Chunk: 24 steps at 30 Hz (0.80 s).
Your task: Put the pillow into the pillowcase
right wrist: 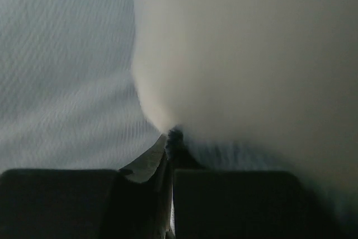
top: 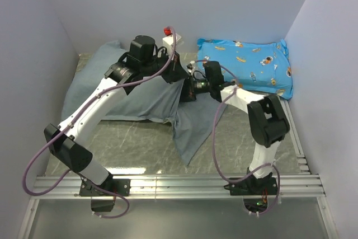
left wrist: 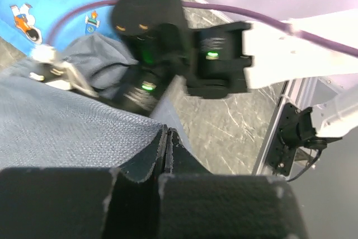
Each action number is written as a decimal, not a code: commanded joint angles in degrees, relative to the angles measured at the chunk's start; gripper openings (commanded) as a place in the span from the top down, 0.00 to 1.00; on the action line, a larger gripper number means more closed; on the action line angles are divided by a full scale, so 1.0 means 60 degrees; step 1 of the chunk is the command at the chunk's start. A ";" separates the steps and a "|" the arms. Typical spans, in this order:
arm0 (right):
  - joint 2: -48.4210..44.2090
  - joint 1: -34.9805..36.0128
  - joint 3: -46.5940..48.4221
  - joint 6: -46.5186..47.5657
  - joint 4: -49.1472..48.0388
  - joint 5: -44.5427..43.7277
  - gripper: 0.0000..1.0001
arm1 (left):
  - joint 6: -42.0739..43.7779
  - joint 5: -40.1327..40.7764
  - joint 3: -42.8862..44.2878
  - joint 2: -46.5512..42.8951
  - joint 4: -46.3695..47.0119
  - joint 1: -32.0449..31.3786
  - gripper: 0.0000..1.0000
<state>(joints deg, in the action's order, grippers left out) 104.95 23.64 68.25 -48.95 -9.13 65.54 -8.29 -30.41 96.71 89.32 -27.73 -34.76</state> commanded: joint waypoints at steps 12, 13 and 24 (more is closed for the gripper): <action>-0.1594 -0.2151 0.1191 0.4348 0.5202 -0.0856 0.54 | -0.0405 -0.0236 -0.2041 0.0053 0.1544 -0.0621 0.99; -0.1713 -0.2312 0.1585 0.4915 0.6097 -0.0976 0.44 | -0.0419 -0.0002 -0.1954 0.0287 0.1675 -0.0825 0.99; -0.2096 -0.4467 0.3009 0.8742 1.1422 -0.3466 0.37 | -0.0244 0.1100 0.1339 0.2852 0.1827 -0.1809 0.69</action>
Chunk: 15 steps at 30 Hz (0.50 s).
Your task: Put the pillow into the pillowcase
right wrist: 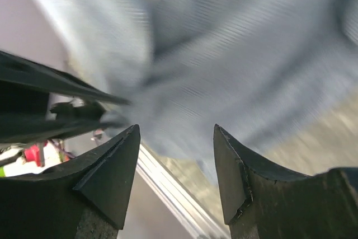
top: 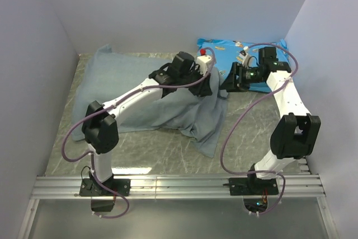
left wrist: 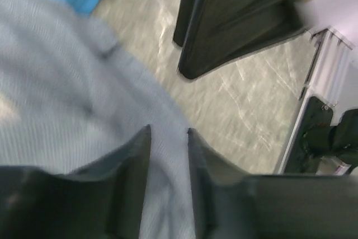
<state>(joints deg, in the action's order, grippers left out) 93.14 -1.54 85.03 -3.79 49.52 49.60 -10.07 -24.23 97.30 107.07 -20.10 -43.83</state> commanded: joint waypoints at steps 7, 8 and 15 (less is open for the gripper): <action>-0.1166 0.0094 -0.1099 0.2974 0.2134 -0.2156 0.10 | 0.1265 -0.0326 -0.0128 -0.2737 -0.1624 0.2199 0.02; -0.1719 0.0603 -0.1483 0.3121 0.1872 -0.2420 0.10 | 0.1470 -0.0269 -0.0451 -0.3568 -0.2051 0.2701 0.01; -0.3526 0.4805 -0.4575 0.3518 -0.0208 -0.6374 0.07 | 0.5116 -0.0549 -0.3087 -0.5773 -0.5188 0.8486 0.01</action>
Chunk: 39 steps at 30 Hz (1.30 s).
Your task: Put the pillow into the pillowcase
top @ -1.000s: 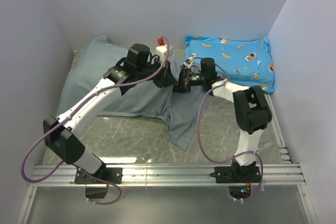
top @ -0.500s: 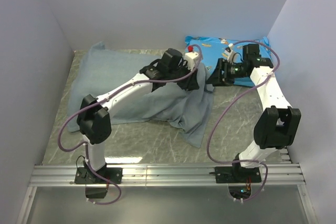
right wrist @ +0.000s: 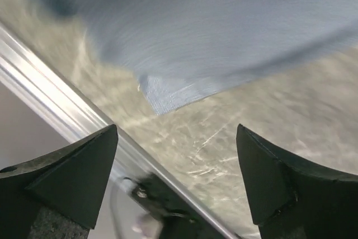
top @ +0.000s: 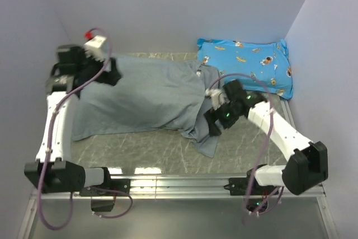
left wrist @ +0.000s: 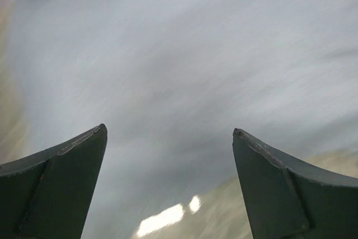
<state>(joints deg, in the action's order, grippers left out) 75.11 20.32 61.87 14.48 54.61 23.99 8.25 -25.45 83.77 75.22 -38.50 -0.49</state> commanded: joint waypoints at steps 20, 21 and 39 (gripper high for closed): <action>0.3374 0.3865 -0.1360 -0.0261 -0.3534 -0.5242 0.21 | 0.5246 0.0434 -0.4880 0.2667 0.0732 0.6820 0.01; 0.3476 0.3850 -0.1448 -0.0246 -0.3579 -0.5374 0.29 | 0.5115 0.0404 -0.4850 0.2828 0.0849 0.6820 0.01; -0.1824 0.1244 -0.1189 0.1132 -0.1852 -0.4616 1.00 | 0.5468 -0.1953 -0.2128 0.1556 -0.2810 0.7684 1.00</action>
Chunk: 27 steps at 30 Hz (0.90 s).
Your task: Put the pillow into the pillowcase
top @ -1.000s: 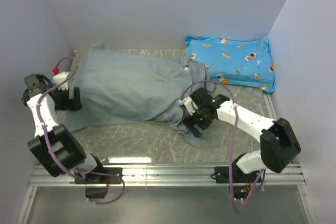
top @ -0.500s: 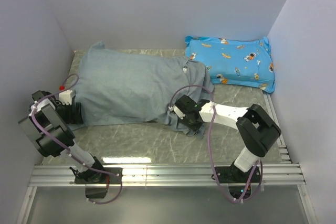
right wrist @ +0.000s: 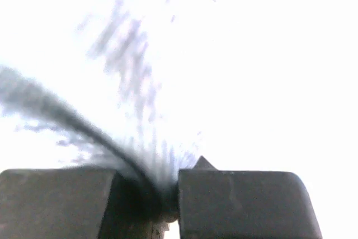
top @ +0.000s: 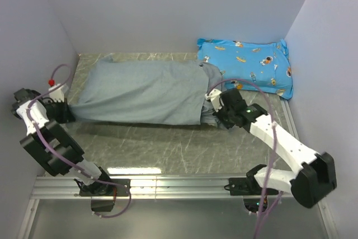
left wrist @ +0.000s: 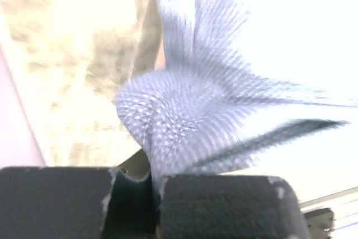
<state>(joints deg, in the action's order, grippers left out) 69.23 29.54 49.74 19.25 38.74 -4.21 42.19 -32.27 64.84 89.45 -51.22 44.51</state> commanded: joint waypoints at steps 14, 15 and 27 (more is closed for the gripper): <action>-0.3642 -0.1671 0.4335 0.0776 0.0604 0.0716 1.00 | -0.3016 -0.2254 0.5292 -0.4037 -0.0459 0.1077 1.00; -0.3803 -0.1686 0.4425 0.0820 0.0575 0.0513 1.00 | -0.3251 -0.1934 0.5292 -0.4271 0.0137 0.1077 1.00; 0.0702 -0.1846 0.5199 0.1292 0.0194 0.0717 0.51 | -0.3268 0.0265 0.3446 -0.2348 0.2239 -0.1731 0.68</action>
<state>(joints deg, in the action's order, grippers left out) 62.96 19.86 77.25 27.57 44.27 2.35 21.78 -38.00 88.58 64.62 -42.02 38.81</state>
